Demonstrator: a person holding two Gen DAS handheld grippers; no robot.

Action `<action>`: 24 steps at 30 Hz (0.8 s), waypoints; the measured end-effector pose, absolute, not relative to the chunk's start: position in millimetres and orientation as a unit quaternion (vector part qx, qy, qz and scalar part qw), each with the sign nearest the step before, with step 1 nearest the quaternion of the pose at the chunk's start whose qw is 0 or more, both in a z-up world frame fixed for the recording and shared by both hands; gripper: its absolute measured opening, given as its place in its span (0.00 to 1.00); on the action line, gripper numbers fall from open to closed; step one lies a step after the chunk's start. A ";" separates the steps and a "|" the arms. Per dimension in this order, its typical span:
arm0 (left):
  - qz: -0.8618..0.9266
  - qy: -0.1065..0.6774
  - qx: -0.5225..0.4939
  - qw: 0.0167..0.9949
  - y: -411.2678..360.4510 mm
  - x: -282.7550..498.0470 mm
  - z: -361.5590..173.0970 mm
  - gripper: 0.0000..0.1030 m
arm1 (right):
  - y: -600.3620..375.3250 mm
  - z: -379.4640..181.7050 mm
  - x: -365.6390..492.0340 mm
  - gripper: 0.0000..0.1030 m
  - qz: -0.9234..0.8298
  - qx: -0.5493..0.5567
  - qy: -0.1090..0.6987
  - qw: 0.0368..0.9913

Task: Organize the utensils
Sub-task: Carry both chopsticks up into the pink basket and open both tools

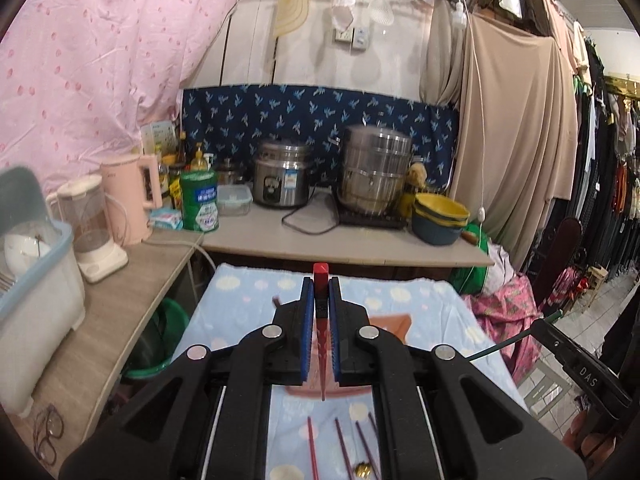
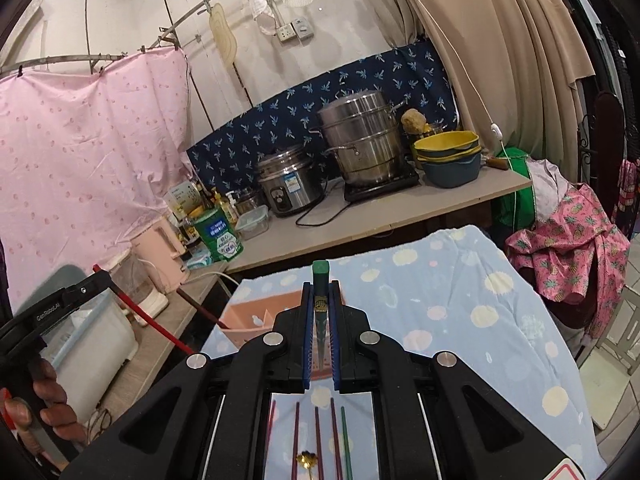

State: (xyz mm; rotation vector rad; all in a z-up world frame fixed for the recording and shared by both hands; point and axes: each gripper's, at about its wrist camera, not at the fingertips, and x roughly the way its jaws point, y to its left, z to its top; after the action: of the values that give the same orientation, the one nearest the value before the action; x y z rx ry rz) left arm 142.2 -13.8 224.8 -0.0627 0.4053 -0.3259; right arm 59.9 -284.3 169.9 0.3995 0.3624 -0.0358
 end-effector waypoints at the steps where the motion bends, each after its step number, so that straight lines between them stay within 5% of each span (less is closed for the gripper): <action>1: -0.162 0.192 -0.033 0.967 -15.1 144.8 231.6 0.07 | -285.5 176.4 63.0 0.07 -0.016 0.199 0.171 0.965; 12: -0.152 0.143 -0.032 0.978 -33.2 185.0 270.4 0.07 | -282.8 206.8 111.4 0.07 0.001 0.207 0.144 0.968; 24: -0.137 0.169 -0.029 0.976 -37.9 223.1 249.3 0.07 | -284.1 217.1 138.3 0.07 0.009 0.230 0.133 0.964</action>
State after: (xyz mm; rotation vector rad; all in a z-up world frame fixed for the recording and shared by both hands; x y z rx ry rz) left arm 223.1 -37.9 249.3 -0.0585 0.3401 -0.2765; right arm 138.3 -284.1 217.1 0.4655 0.2685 0.0187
